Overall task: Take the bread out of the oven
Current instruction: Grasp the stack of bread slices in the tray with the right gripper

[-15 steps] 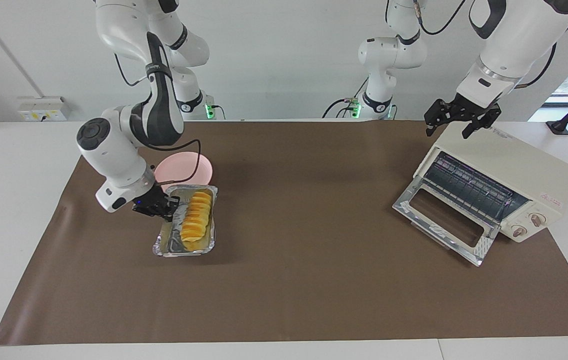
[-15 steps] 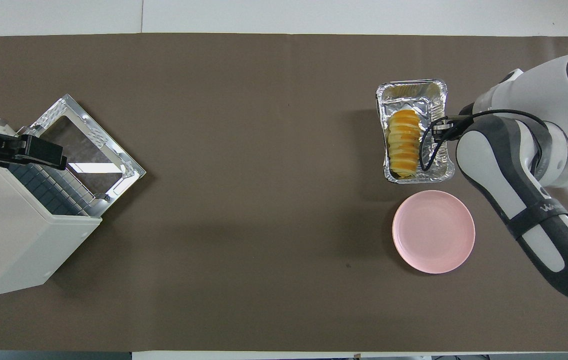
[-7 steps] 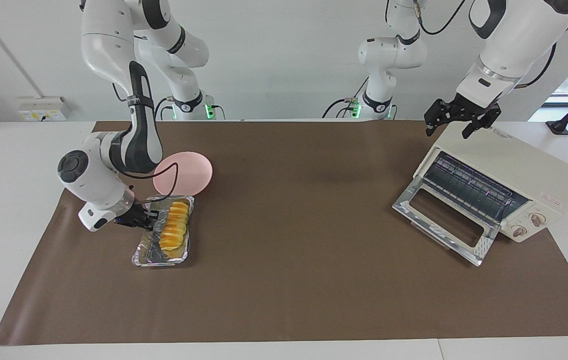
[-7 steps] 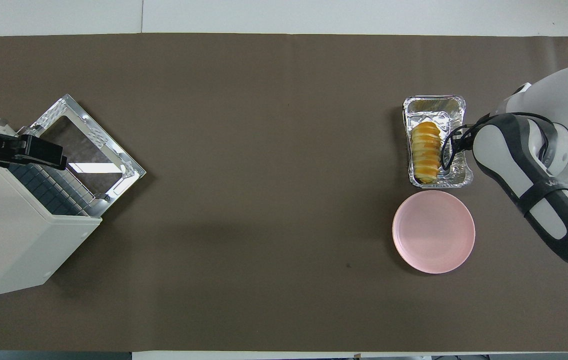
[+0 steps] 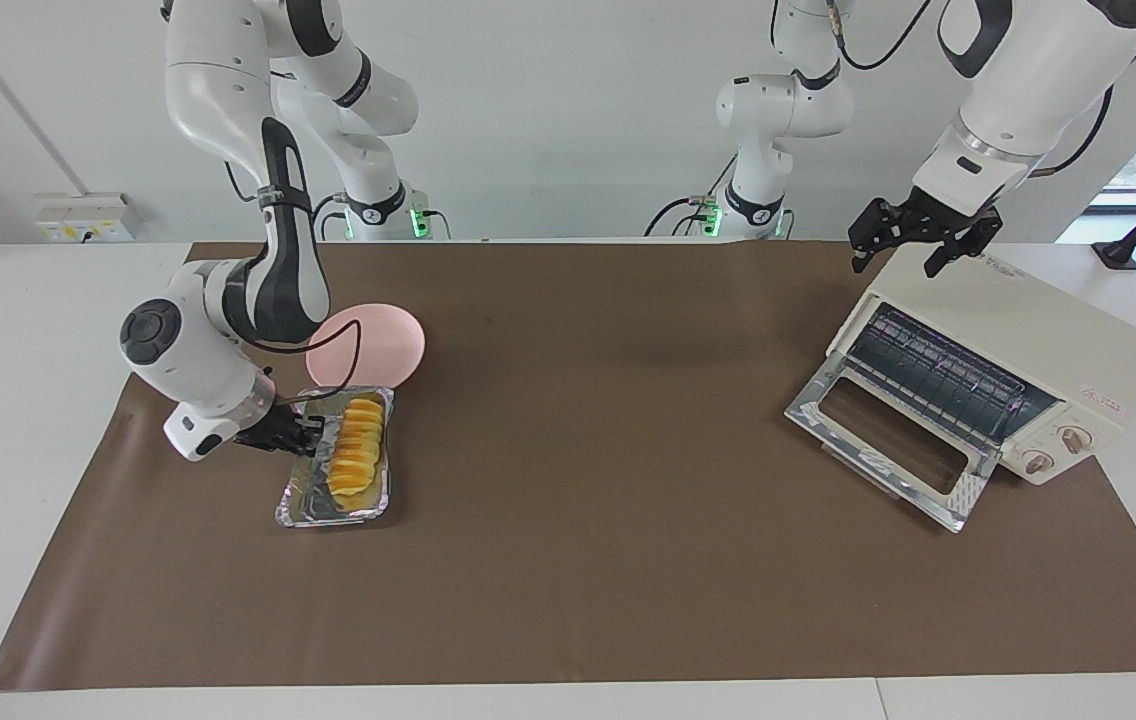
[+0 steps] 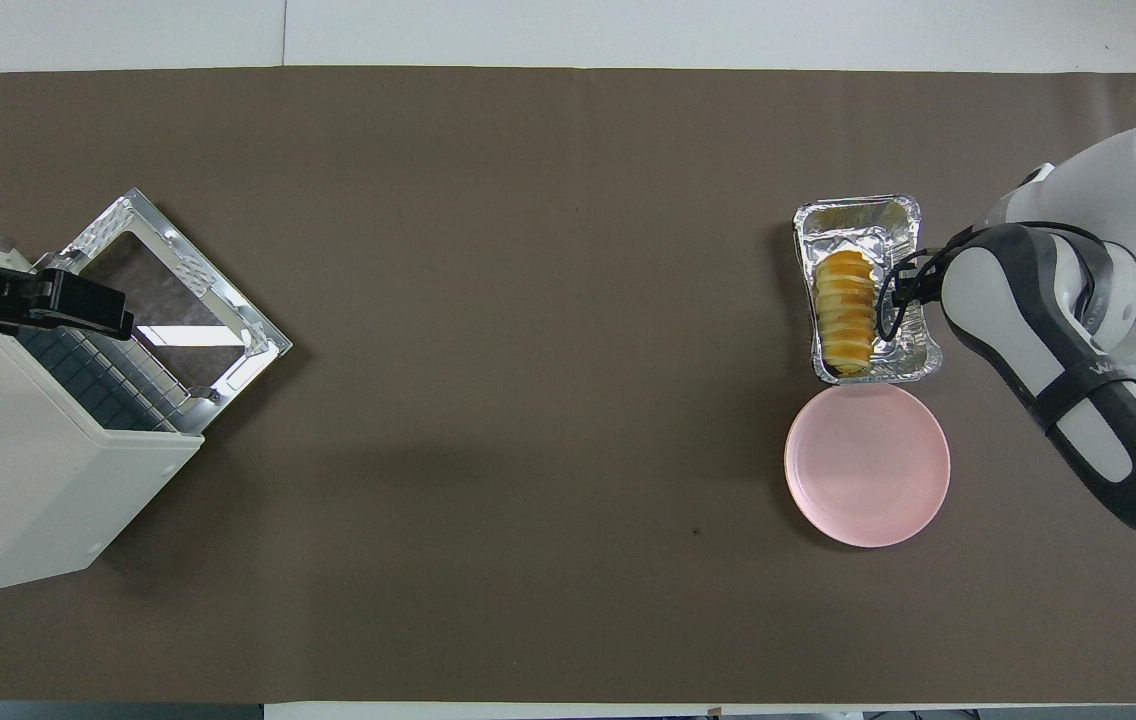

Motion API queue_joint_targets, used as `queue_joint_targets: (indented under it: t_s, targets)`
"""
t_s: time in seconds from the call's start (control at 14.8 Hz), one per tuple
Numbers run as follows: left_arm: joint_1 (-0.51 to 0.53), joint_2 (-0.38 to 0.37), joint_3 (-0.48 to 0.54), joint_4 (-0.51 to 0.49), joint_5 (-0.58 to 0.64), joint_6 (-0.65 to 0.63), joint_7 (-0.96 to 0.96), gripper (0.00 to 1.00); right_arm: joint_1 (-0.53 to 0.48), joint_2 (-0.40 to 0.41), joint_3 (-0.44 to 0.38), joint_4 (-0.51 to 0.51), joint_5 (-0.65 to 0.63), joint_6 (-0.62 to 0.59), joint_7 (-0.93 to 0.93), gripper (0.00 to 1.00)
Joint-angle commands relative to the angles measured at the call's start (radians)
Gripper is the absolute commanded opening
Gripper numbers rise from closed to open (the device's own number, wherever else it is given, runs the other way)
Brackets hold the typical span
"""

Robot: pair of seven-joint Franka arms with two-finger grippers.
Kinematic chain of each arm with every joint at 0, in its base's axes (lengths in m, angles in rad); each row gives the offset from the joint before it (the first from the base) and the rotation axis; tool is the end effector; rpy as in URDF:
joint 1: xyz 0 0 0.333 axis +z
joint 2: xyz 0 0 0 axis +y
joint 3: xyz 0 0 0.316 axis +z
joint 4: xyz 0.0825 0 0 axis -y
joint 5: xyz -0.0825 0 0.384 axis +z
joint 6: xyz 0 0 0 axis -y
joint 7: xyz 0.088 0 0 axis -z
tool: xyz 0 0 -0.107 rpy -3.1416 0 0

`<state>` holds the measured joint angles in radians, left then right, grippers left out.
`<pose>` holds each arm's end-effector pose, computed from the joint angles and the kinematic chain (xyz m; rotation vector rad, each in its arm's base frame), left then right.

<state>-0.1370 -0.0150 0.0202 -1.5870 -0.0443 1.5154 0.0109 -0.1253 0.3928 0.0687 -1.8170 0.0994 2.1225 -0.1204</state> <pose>0.5394 -0.0682 0.6205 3.0923 -0.1996 -0.0913 0.6322 -0.0342 0.3171 -3.0233 -0.0059 0.1164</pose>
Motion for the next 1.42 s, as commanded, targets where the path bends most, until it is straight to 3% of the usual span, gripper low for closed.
queue_joint_targets:
  t_s: [0.0,0.14,0.47,0.68,1.08,1.36]
  targets:
    - [-0.006,-0.026,0.01,-0.028,-0.014,0.019,0.004,1.0,-0.001,-0.015,0.005,0.044,-0.026,-0.033,-0.01,1.0]
    - [-0.006,-0.026,0.009,-0.028,-0.014,0.019,0.004,1.0,0.001,-0.011,0.006,0.102,-0.03,-0.078,0.001,1.0]
    - [-0.006,-0.026,0.009,-0.028,-0.014,0.017,0.004,1.0,0.059,-0.006,0.011,0.104,-0.03,-0.064,0.111,1.0]
    - [-0.006,-0.026,0.009,-0.028,-0.014,0.017,0.004,1.0,0.102,-0.006,0.01,0.07,-0.03,-0.02,0.168,1.0]
    - [-0.006,-0.026,0.009,-0.028,-0.014,0.019,0.004,1.0,0.104,-0.017,0.011,-0.03,-0.03,0.063,0.168,1.0]
    - [-0.006,-0.026,0.009,-0.028,-0.014,0.017,0.004,1.0,0.104,-0.023,0.011,-0.044,-0.03,0.074,0.169,0.98]
